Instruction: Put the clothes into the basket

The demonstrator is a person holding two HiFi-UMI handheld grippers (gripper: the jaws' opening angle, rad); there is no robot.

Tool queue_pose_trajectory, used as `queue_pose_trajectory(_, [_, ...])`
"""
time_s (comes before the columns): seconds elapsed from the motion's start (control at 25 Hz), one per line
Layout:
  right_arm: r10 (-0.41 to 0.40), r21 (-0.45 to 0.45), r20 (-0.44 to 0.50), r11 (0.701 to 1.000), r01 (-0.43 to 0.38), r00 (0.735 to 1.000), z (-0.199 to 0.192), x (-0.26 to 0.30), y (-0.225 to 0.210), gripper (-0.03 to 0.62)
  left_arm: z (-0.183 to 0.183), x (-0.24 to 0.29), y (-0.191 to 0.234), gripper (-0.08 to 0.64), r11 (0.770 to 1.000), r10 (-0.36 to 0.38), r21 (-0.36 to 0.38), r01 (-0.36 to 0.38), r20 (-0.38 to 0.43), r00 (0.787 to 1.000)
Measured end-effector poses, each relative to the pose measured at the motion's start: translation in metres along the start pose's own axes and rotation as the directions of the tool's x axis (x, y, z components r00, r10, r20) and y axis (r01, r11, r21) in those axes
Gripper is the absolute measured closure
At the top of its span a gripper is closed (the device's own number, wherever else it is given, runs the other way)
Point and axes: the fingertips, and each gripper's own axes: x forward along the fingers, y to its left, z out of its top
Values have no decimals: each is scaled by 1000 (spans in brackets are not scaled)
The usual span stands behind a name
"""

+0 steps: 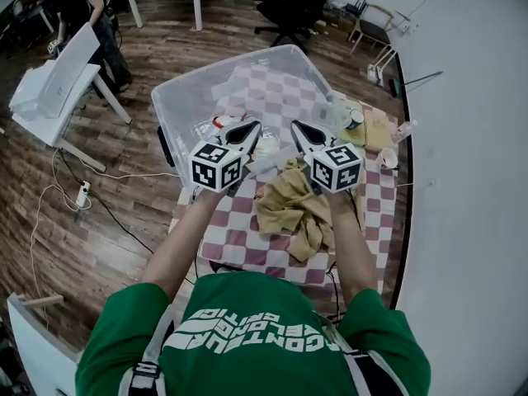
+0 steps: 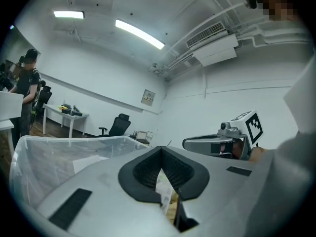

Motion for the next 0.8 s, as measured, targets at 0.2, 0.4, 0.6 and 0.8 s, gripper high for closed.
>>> queue_pose_trajectory(0.2, [-24,-2,-13,1000,24,1000,-17,-27,10,584,-15,-5,-26,555,999,-32,2,32,-16,999])
queue_pose_trajectory(0.4, [-55,11,-22,998,56,998,-34,-47,15,584,-28,-8,-47,555,998,-61,27,62,-33,998])
queue_pose_trajectory(0.6, [-94,56,-22,994,95,995,-51,-68,12,584,-43,-5,-59,555,997,-73,35,75,-64,995])
queue_pose_trajectory(0.8, [-142,71,-29,987,143,989,-65,-87,4,584,-51,3,-70,555,993,-107,34,110,-77,991])
